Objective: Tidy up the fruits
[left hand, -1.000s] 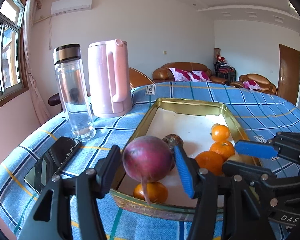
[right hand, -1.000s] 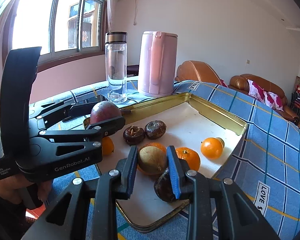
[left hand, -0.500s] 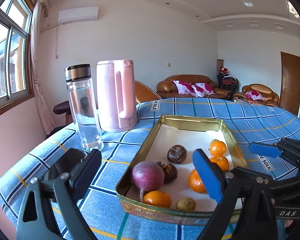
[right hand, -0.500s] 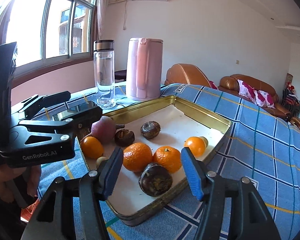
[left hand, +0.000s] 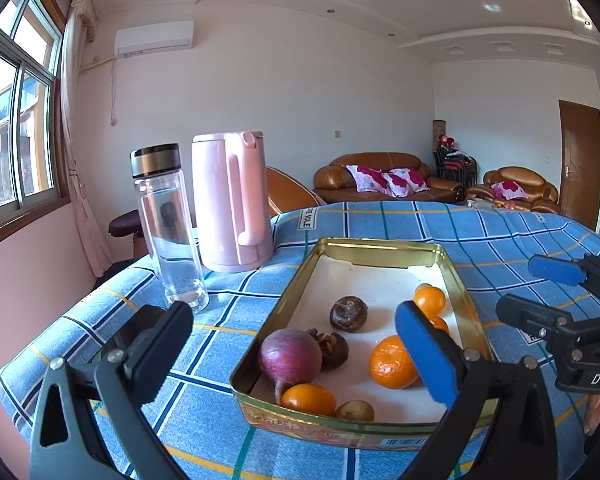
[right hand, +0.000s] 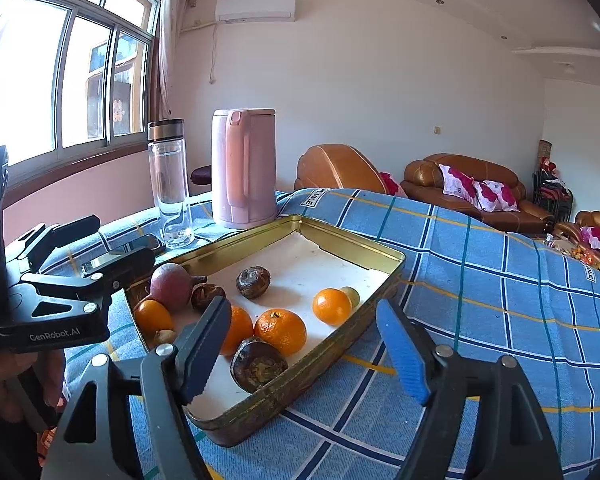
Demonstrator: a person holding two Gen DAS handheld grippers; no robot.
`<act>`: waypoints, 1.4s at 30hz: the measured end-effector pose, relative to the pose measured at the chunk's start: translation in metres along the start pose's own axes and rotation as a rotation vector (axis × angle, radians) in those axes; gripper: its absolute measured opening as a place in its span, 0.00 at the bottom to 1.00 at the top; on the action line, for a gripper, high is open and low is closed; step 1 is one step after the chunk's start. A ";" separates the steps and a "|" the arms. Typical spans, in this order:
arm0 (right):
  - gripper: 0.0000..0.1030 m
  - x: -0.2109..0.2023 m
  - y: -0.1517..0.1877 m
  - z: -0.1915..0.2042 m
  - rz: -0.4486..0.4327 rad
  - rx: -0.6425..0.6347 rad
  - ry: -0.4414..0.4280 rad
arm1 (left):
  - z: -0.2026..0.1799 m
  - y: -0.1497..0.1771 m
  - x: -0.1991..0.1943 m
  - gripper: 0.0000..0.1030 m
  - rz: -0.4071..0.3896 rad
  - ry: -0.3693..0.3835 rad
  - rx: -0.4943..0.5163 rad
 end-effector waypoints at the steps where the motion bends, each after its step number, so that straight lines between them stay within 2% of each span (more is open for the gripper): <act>1: 0.74 0.000 0.000 0.000 -0.001 0.000 0.003 | 0.000 0.000 0.000 1.00 0.001 0.001 -0.001; 37: 0.76 -0.011 -0.002 -0.005 -0.030 0.008 0.025 | -0.005 -0.004 -0.006 1.00 -0.015 -0.011 0.012; 42: 0.76 -0.014 -0.003 -0.005 -0.038 0.001 0.034 | -0.008 -0.005 -0.009 1.00 -0.013 0.011 0.009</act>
Point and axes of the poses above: each gripper's, at about its wrist camera, not at the fingertips, and x roughly the way its jaws point, z to its left, y to its underside, the point moved 7 cm from there along x, roughly the way its jaws point, and after that the axes turned 9 degrees about -y, right-handed, at the moved point
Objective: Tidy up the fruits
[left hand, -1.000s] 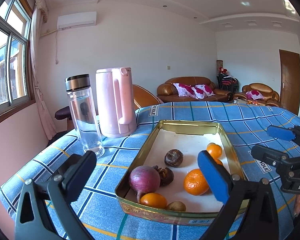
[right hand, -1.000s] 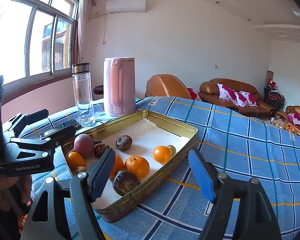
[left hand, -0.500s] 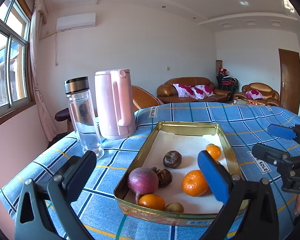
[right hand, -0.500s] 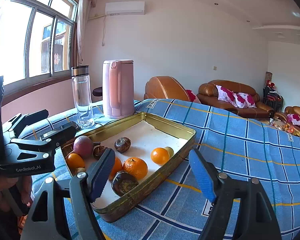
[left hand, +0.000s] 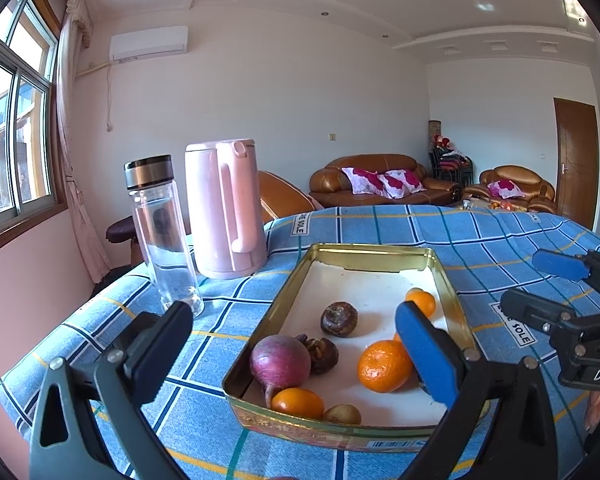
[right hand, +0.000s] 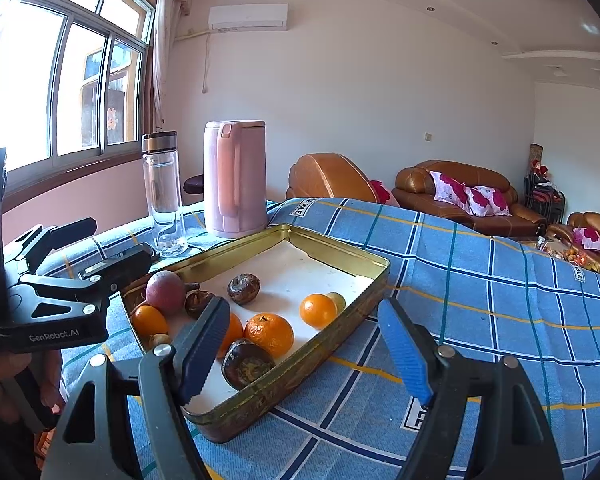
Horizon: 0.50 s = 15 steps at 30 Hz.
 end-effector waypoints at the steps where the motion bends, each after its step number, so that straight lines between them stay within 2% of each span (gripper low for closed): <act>1: 0.76 -0.001 0.000 0.000 -0.002 -0.003 0.003 | 0.000 0.000 0.000 1.00 0.000 -0.001 -0.002; 7: 0.76 -0.005 -0.001 0.000 -0.011 -0.010 0.007 | -0.002 0.000 0.002 1.00 0.020 0.018 -0.013; 15: 0.76 -0.005 0.000 0.001 -0.008 -0.010 0.004 | -0.003 0.002 0.003 1.00 0.021 0.002 -0.001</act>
Point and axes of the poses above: each gripper's, at about its wrist camera, not at the fingertips, and x roughly the way its jaws point, z to its left, y to its underside, the point moved 7 cm from there along x, roughly the way its jaws point, and after that the axes turned 9 degrees about -y, right-handed, at the moved point
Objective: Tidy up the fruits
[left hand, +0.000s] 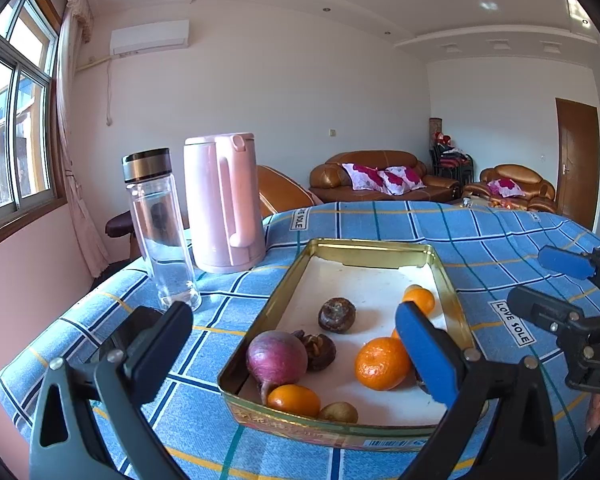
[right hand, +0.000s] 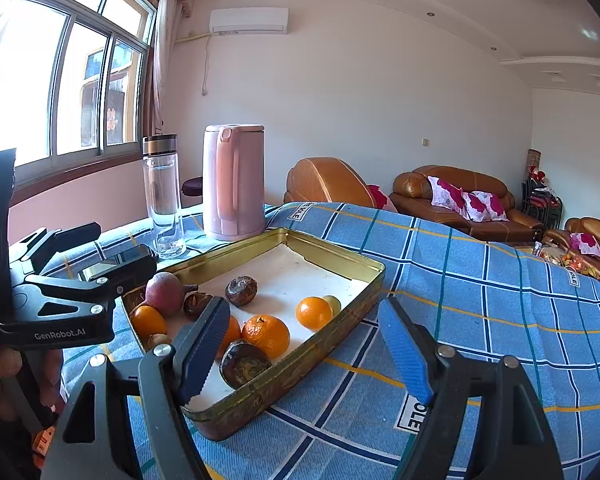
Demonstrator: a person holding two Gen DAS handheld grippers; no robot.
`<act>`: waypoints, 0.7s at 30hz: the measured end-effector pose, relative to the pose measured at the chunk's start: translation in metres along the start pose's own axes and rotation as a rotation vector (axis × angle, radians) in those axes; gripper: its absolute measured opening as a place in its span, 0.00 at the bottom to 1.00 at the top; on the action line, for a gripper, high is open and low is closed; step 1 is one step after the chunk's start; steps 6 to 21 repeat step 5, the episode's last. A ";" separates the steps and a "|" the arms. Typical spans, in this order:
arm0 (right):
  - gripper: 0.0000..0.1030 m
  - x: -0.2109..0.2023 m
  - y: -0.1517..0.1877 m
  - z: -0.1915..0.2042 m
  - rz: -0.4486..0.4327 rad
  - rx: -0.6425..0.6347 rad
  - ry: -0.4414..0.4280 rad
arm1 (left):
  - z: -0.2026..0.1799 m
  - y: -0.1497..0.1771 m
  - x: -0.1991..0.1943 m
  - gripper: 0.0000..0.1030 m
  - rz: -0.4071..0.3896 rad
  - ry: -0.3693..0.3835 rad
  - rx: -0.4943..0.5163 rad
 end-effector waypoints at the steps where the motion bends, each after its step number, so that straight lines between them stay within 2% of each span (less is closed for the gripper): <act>1: 0.76 -0.001 0.001 0.000 0.000 -0.001 0.000 | -0.001 0.000 0.000 1.00 -0.002 0.002 0.002; 21: 0.76 -0.001 0.002 0.000 0.003 -0.002 0.000 | -0.003 -0.001 -0.002 1.00 -0.013 0.001 0.015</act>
Point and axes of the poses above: each gripper's, at about its wrist camera, not at the fingertips, and x roughly the way its jaws point, z to its left, y to its underside, the point moved 7 cm from there along x, roughly the way its jaws point, and after that the axes turned 9 degrees about -y, right-handed, at the moved point
